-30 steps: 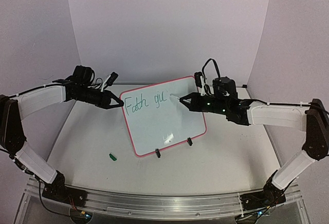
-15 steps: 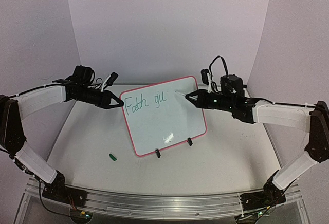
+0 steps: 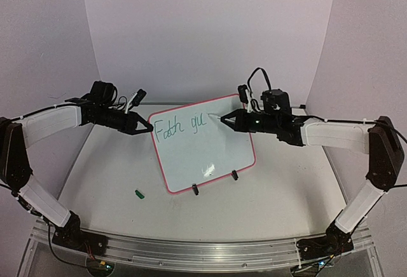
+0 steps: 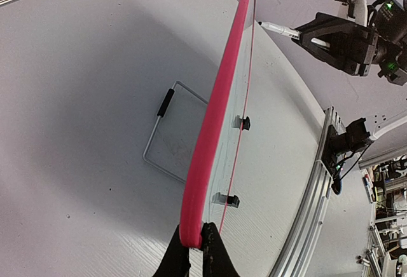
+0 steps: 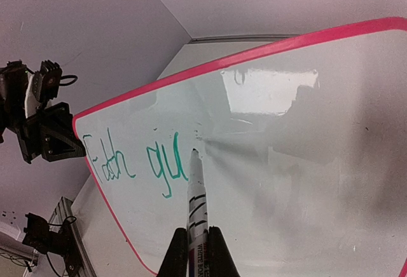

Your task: Write a sentence on the whiteboard

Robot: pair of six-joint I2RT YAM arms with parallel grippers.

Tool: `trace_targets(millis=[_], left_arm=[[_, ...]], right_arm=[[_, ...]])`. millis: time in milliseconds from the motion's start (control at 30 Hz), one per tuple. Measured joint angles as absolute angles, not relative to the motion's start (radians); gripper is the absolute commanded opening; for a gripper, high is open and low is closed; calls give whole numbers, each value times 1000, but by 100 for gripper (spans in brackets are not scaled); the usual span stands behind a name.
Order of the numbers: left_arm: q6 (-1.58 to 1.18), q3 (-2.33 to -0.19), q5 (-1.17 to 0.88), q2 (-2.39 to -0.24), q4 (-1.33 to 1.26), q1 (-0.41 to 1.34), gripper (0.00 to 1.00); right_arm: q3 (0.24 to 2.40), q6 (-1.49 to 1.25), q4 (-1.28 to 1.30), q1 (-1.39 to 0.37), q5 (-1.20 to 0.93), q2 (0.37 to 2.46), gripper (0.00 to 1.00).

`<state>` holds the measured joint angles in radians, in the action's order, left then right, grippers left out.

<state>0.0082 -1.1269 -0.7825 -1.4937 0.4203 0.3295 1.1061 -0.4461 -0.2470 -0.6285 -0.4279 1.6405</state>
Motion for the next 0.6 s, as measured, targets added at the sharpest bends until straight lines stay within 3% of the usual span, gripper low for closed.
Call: trace_targets(millis=[600], left_arm=[[8, -1137, -779, -1502, 426, 332, 0]], right_arm=[[1125, -449, -256, -629, -435, 1685, 0]])
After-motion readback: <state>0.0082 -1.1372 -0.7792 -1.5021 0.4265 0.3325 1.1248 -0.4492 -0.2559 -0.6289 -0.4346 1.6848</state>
